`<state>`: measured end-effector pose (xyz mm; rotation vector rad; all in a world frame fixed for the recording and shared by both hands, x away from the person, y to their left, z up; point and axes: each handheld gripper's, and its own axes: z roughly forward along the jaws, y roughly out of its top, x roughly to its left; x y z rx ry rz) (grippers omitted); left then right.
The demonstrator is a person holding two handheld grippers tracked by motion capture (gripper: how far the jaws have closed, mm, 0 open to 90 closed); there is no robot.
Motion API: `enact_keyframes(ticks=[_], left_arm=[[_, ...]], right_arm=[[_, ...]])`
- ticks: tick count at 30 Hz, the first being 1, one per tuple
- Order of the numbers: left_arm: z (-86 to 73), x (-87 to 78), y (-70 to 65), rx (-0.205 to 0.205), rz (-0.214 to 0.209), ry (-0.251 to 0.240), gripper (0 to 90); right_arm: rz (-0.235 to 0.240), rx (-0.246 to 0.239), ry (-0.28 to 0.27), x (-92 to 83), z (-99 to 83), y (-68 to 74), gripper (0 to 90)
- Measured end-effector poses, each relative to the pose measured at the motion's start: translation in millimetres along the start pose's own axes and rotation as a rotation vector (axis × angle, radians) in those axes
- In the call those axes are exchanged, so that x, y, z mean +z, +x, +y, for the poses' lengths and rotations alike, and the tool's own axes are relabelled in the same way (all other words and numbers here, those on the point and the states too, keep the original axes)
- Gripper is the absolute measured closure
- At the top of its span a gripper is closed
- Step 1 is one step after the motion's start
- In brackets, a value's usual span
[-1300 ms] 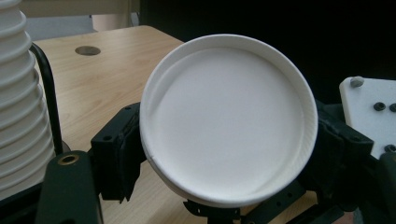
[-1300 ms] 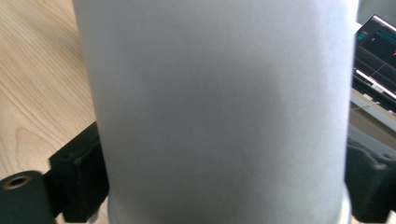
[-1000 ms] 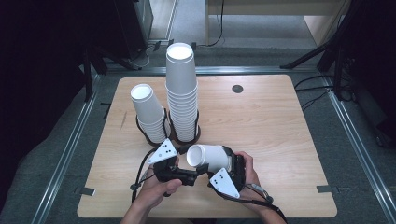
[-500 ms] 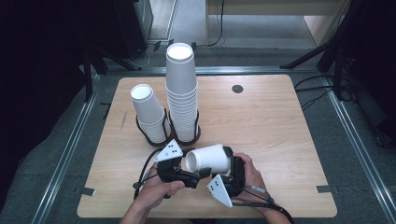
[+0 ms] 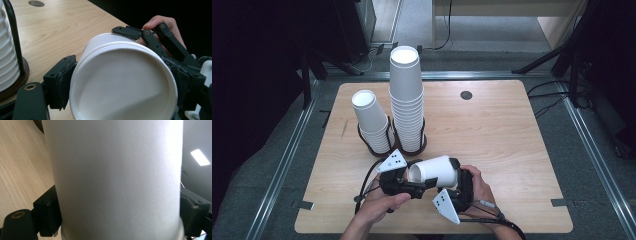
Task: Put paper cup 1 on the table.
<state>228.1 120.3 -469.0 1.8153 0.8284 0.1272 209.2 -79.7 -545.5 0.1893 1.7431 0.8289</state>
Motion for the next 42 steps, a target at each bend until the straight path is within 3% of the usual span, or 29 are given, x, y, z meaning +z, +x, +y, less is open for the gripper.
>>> enact_keyframes(ticks=[3,11,27,36,37,42], left_arm=[[-0.7,-0.7,-1.1,0.022,-0.004,0.001,19.2],[-1.3,0.6,-1.4,0.033,-0.001,0.005,21.7],[-1.1,-4.8,5.2,0.011,-0.045,-0.004,24.7],[1.8,-14.1,9.4,-0.006,-0.017,-0.059,25.0],[2.1,-15.7,9.7,0.008,0.006,-0.066,25.0],[3.3,-21.7,11.9,-0.002,0.031,-0.121,25.1]], right_arm=[[0.001,0.003,0.006,-0.1,-0.2,0.7,11.9],[0.006,-0.001,0.016,2.1,-1.2,-0.3,7.8],[0.039,0.004,0.017,1.5,-1.2,-7.2,1.9],[0.033,0.029,0.038,2.3,-7.1,-16.3,0.8],[0.026,0.044,0.051,2.5,-8.4,-17.9,0.7],[0.015,0.107,0.072,1.7,-12.3,-25.2,0.8]])
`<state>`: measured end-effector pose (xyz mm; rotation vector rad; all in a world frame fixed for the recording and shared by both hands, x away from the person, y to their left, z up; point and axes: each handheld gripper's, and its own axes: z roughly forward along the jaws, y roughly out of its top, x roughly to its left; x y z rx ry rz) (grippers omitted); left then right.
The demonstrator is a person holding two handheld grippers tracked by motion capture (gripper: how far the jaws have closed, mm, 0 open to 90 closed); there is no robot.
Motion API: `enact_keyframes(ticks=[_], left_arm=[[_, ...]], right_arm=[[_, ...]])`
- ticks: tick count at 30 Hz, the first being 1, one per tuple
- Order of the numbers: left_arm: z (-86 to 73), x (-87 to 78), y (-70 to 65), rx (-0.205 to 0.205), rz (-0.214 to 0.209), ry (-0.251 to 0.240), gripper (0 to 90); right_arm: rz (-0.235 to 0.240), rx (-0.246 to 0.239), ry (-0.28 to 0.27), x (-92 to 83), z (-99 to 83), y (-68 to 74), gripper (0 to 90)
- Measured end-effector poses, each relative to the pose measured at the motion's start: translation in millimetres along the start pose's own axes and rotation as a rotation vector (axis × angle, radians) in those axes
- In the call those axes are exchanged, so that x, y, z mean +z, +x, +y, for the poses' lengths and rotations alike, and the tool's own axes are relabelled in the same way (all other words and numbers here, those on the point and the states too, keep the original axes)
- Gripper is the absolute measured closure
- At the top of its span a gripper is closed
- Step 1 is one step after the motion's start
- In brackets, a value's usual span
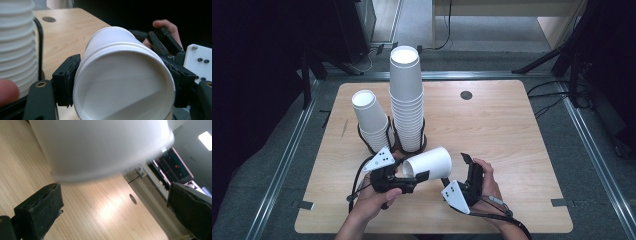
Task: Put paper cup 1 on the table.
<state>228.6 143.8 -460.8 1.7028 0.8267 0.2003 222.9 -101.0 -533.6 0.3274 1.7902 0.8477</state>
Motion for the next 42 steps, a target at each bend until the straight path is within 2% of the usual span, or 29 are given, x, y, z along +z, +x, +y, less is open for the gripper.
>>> enact_keyframes(ticks=[3,4,5,6,7,10,11,12,13,16,20,21,22,23,24,25,26,27,30,31,32,33,34,36,37,38,39,40,42], left_arm=[[0.9,-3.9,-0.1,0.002,0.024,-0.052,25.1],[0.9,-4.9,-0.4,0.004,0.032,-0.07,25.1],[0.8,-5.8,-1.5,0.014,0.046,-0.101,25.1],[0.8,-5.8,-1.5,0.014,0.046,-0.101,25.1],[0.7,-5.9,-2.3,0.019,0.056,-0.11,25.1],[0.0,-6.4,-3.8,0.028,0.076,-0.145,25.1],[-0.6,-6.9,-4.2,0.03,0.08,-0.167,25.1],[-0.6,-6.9,-4.2,0.03,0.08,-0.167,25.1],[-0.8,-7.2,-4.8,0.034,0.083,-0.178,25.1],[-1.4,-8.2,-5.8,0.04,0.094,-0.22,25.0],[-2.3,-7.9,-6.5,0.047,0.105,-0.234,25.1],[-2.8,-7.5,-6.3,0.045,0.103,-0.234,25.0],[-4.2,-6.4,-6.6,0.052,0.106,-0.234,25.0],[-4.2,-6.4,-6.6,0.052,0.106,-0.234,25.0],[-5.2,-5.1,-6.9,0.053,0.112,-0.231,25.0],[-5.8,-4.2,-7.1,0.053,0.119,-0.233,25.0],[-5.8,-4.2,-7.1,0.053,0.119,-0.233,25.0],[-6.3,-3.3,-7.7,0.051,0.125,-0.234,25.0],[-7.0,-2.2,-9.5,0.05,0.12,-0.243,25.0],[-7.0,-2.2,-9.5,0.05,0.12,-0.243,25.0],[-7.4,-1.5,-10.8,0.051,0.128,-0.25,24.9],[-7.5,-0.8,-11.3,0.054,0.13,-0.256,24.9],[-7.6,0.2,-11.9,0.055,0.132,-0.261,24.9],[-7.8,1.9,-12.6,0.052,0.13,-0.27,24.9],[-8.2,3.1,-13.1,0.049,0.132,-0.277,24.9],[-8.5,3.9,-13.5,0.049,0.135,-0.281,24.9],[-9.6,6.2,-14.2,0.048,0.141,-0.295,24.8],[-9.6,6.2,-14.2,0.048,0.141,-0.295,24.8],[-10.5,8.1,-14.5,0.043,0.138,-0.307,24.8]], right_arm=[[0.002,0.126,0.016,-1.7,0.9,-8.4,1.0],[0.002,0.126,0.016,-1.7,0.9,-8.4,1.0],[0.009,0.197,0.021,-3.6,3.7,-11.8,0.9],[0.009,0.197,0.021,-3.6,3.7,-11.8,0.9],[0.019,0.247,0.021,-5.3,7.0,-14.3,0.9],[0.036,0.288,0.021,-7.1,10.3,-17.4,0.9],[0.053,0.338,0.019,-9.7,13.0,-20.0,0.9],[0.053,0.338,0.019,-9.7,13.0,-20.0,0.9],[0.064,0.386,0.013,-12.3,15.7,-22.6,1.5],[0.068,0.44,-0.004,-17.7,19.9,-25.9,3.5],[0.084,0.49,-0.017,-23.7,24.2,-28.8,4.7],[0.083,0.509,-0.019,-25.4,25.4,-30.1,5.3],[0.088,0.57,-0.015,-27.9,27.1,-34.3,6.3],[0.088,0.57,-0.015,-27.9,27.1,-34.3,6.3],[0.091,0.66,0.004,-29.1,27.6,-40.1,8.1],[0.094,0.696,0.008,-29.6,27.5,-42.6,11.2],[0.094,0.696,0.008,-29.6,27.5,-42.6,11.2],[0.11,0.817,0.031,-29.6,26.4,-49.7,14.5],[0.122,0.897,0.038,-29.6,26.3,-53.1,14.5],[0.122,0.897,0.038,-29.6,26.3,-53.1,14.5],[0.139,0.97,0.054,-29.8,27.8,-55.4,13.6],[0.139,0.97,0.054,-29.8,27.8,-55.4,13.6],[0.145,1.029,0.064,-30.3,28.7,-57.2,9.7],[0.156,1.065,0.067,-30.3,28.9,-58.6,6.0],[0.182,1.148,0.069,-30.7,29.5,-61.9,6.0],[0.182,1.148,0.069,-30.7,29.5,-61.9,6.0],[0.201,1.215,0.065,-31.2,30.7,-64.1,6.6],[0.201,1.215,0.065,-31.2,30.7,-64.1,6.6],[0.219,1.286,0.046,-32.1,32.0,-66.6,7.1]])
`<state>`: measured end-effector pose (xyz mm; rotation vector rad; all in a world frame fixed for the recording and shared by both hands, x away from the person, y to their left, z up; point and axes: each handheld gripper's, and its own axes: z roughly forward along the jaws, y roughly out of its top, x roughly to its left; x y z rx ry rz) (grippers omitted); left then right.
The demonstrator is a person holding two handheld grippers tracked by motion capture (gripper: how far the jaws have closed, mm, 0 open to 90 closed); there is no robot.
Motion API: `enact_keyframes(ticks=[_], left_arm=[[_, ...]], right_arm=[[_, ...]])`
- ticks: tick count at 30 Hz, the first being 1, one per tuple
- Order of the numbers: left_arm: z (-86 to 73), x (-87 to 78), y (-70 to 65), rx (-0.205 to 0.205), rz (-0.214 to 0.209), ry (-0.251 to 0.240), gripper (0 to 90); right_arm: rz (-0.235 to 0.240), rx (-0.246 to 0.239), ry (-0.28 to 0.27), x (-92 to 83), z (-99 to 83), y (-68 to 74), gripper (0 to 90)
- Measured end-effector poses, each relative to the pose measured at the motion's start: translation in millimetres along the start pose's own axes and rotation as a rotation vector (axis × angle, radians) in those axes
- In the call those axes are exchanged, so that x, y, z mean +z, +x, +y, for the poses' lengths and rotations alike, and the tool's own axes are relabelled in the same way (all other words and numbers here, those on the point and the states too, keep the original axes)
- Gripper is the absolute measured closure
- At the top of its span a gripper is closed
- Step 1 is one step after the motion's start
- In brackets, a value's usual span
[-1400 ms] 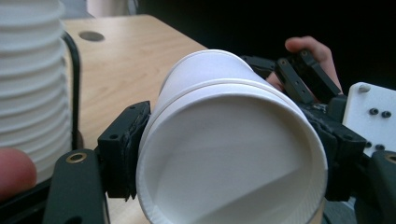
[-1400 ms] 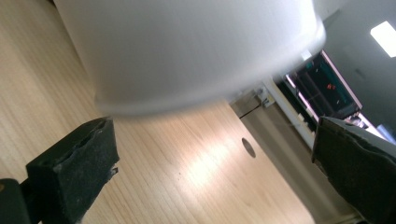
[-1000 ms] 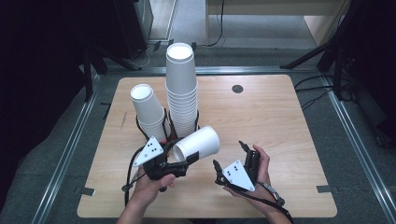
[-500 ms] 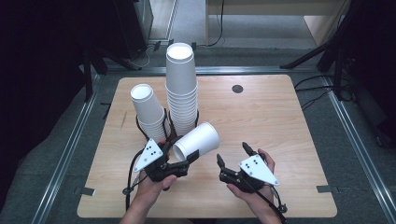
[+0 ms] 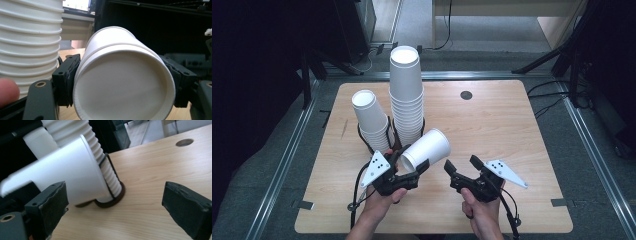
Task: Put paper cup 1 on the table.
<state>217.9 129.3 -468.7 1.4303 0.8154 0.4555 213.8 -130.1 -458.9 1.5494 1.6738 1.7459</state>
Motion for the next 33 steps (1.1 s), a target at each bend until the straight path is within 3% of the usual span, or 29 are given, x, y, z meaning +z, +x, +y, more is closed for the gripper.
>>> enact_keyframes(ticks=[1,2,3,4,5,6,7,9,10,11,14,18,19,20,26,27,29,33], left_arm=[[-0.8,1.9,-1.4,-0.001,0.005,-0.01,24.8],[-0.8,1.9,-1.4,-0.001,0.005,-0.01,24.8],[-1.1,3.0,-2.3,-0.003,0.005,-0.016,24.8],[-1.4,4.1,-3.3,-0.001,0.006,-0.019,24.9],[-1.9,6.1,-5.0,-0.001,0.002,-0.022,24.9],[-1.9,6.1,-5.0,-0.001,0.002,-0.022,24.9],[-2.2,7.3,-5.7,-0.001,-0.002,-0.019,24.9],[-3.4,9.5,-7.0,-0.004,-0.002,-0.016,24.9],[-3.4,9.5,-7.0,-0.004,-0.002,-0.016,24.9],[-4.5,11.1,-7.3,-0.005,0.001,-0.021,24.9],[-5.1,12.2,-7.8,-0.005,0.002,-0.024,24.9],[-5.9,14.5,-10.4,0.001,0.002,-0.03,24.9],[-6.0,14.9,-11.1,0.001,-0.002,-0.03,24.9],[-6.5,16.1,-12.7,0.0,-0.002,-0.037,24.9],[-8.0,17.5,-17.5,0.04,0.01,-0.032,24.9],[-8.0,17.9,-19.1,0.039,0.006,-0.031,25.0],[-8.1,18.3,-19.6,0.036,0.002,-0.032,24.9],[-8.0,18.1,-19.6,0.033,0.003,-0.036,25.1]], right_arm=[[0.017,0.077,-0.011,-0.7,2.7,0.5,7.2],[0.017,0.077,-0.011,-0.7,2.7,0.5,7.2],[0.036,0.168,-0.011,-0.2,4.7,0.1,8.1],[0.049,0.208,-0.006,0.7,5.0,0.1,8.3],[0.055,0.24,-0.003,2.3,5.0,0.5,8.3],[0.055,0.24,-0.003,2.3,5.0,0.5,8.3],[0.068,0.3,0.003,4.7,4.0,1.6,8.3],[0.078,0.349,0.006,7.2,3.1,2.0,8.3],[0.078,0.349,0.006,7.2,3.1,2.0,8.3],[0.09,0.408,0.008,9.1,2.5,1.8,8.3],[0.084,0.454,0.003,9.9,2.1,1.9,8.3],[0.109,0.584,0.008,14.0,2.4,0.5,8.3],[0.114,0.653,0.017,15.8,2.8,-0.1,8.3],[0.12,0.683,0.018,16.6,2.8,-0.4,8.3],[0.127,0.765,0.026,23.1,1.1,0.4,8.3],[0.138,0.798,0.029,26.8,-0.9,0.5,7.7],[0.146,0.806,0.022,28.1,-1.8,0.7,7.7],[0.183,0.869,0.008,35.8,-3.9,1.9,6.8]])
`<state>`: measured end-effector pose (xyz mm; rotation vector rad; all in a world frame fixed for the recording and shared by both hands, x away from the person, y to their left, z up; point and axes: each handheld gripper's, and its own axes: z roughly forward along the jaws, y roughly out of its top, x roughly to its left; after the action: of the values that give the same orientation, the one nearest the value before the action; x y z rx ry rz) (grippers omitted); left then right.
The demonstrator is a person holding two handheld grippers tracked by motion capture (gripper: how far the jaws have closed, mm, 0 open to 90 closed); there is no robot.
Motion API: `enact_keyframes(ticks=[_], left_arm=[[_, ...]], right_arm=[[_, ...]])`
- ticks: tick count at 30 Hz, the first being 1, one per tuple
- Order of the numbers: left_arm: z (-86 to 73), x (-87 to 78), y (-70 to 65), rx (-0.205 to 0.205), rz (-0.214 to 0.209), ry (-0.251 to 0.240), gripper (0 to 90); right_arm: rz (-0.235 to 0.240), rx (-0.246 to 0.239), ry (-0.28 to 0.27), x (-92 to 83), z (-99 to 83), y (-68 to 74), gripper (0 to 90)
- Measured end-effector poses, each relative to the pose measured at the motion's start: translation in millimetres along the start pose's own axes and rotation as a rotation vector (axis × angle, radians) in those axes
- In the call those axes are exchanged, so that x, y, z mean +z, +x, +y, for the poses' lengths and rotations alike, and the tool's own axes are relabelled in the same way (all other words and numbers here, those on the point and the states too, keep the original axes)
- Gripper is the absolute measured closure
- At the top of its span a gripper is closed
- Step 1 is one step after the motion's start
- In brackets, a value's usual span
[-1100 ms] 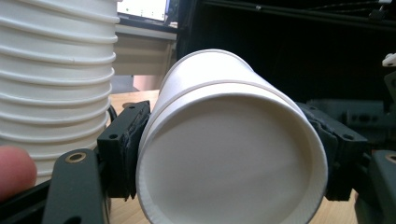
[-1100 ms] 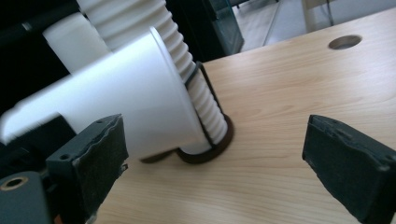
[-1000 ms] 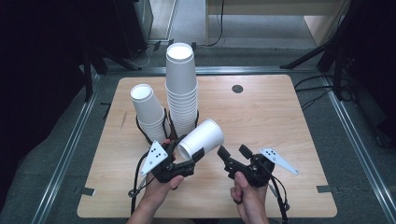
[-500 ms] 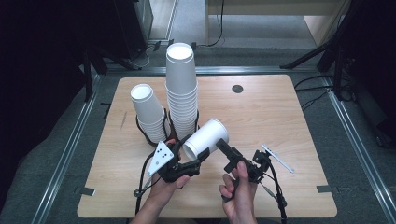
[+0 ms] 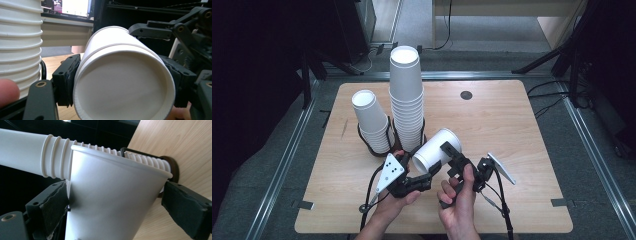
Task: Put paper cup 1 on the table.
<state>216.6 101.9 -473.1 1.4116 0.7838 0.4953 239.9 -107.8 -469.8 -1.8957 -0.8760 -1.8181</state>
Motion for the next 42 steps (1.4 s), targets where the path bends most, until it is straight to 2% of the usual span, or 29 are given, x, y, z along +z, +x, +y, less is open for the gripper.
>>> enact_keyframes(ticks=[5,16,18,22,23,26,28,29,30,32,33,34,35,36,37,38,39,40,41,42], left_arm=[[0.2,-0.7,3.3,-0.014,0.001,0.007,25.3],[-3.7,2.5,-3.8,0.009,-0.024,0.024,25.4],[-4.4,2.9,-4.3,0.018,-0.018,0.025,25.3],[-5.2,2.9,-2.0,0.016,-0.023,0.025,23.4],[-5.2,3.2,1.4,-0.003,-0.046,0.033,22.4],[-4.0,2.7,3.6,-0.001,-0.047,0.052,20.8],[-3.7,2.8,3.6,0.02,-0.043,0.048,20.2],[-3.4,2.8,3.7,0.022,-0.045,0.048,18.9],[-3.2,2.8,4.1,0.021,-0.044,0.048,18.9],[-2.8,3.0,5.9,0.007,-0.038,0.048,14.5],[-1.8,2.6,8.2,0.01,-0.034,0.072,12.8],[-1.8,2.6,8.2,0.01,-0.034,0.072,11.3],[-1.2,2.5,8.7,0.011,-0.03,0.09,11.3],[0.4,1.8,11.1,-0.022,-0.057,0.113,7.8],[0.4,1.8,11.1,-0.022,-0.057,0.113,7.7],[1.6,0.9,13.0,-0.043,-0.067,0.118,7.7],[1.6,0.9,13.0,-0.043,-0.067,0.118,7.5],[2.6,0.7,14.6,-0.048,-0.067,0.127,5.5],[2.6,0.7,14.6,-0.048,-0.067,0.127,3.9],[3.3,0.1,16.4,-0.046,-0.068,0.135,3.4]], right_arm=[[0.012,0.014,0.012,6.2,1.4,-2.2,5.1],[0.047,0.057,0.015,17.8,6.7,-11.5,2.7],[0.061,0.076,0.011,19.0,8.3,-13.2,5.5],[0.068,0.08,0.008,19.1,8.1,-14.0,9.2],[0.064,0.059,-0.003,18.2,7.4,-12.9,12.4],[0.06,0.031,-0.009,17.7,6.8,-12.3,14.3],[0.063,0.006,-0.023,16.6,6.8,-11.6,15.6],[0.064,-0.039,-0.041,14.6,7.5,-9.8,16.1],[0.064,-0.039,-0.041,14.6,7.5,-9.8,16.1],[0.055,-0.083,-0.064,12.9,8.2,-6.1,16.3],[0.038,-0.145,-0.088,10.6,9.8,-2.9,16.5],[0.038,-0.145,-0.088,10.6,9.8,-2.9,16.5],[0.033,-0.172,-0.103,10.1,10.9,-1.4,16.6],[0.013,-0.232,-0.129,8.1,13.4,1.5,16.7],[0.013,-0.232,-0.129,8.1,13.4,1.5,16.7],[-0.005,-0.297,-0.158,6.4,15.0,4.4,16.7],[-0.005,-0.297,-0.158,6.4,15.0,4.4,16.7],[-0.031,-0.374,-0.188,4.7,16.1,7.8,16.8],[-0.031,-0.374,-0.188,4.7,16.1,7.8,16.8],[-0.065,-0.484,-0.222,4.1,15.7,12.2,16.8]])
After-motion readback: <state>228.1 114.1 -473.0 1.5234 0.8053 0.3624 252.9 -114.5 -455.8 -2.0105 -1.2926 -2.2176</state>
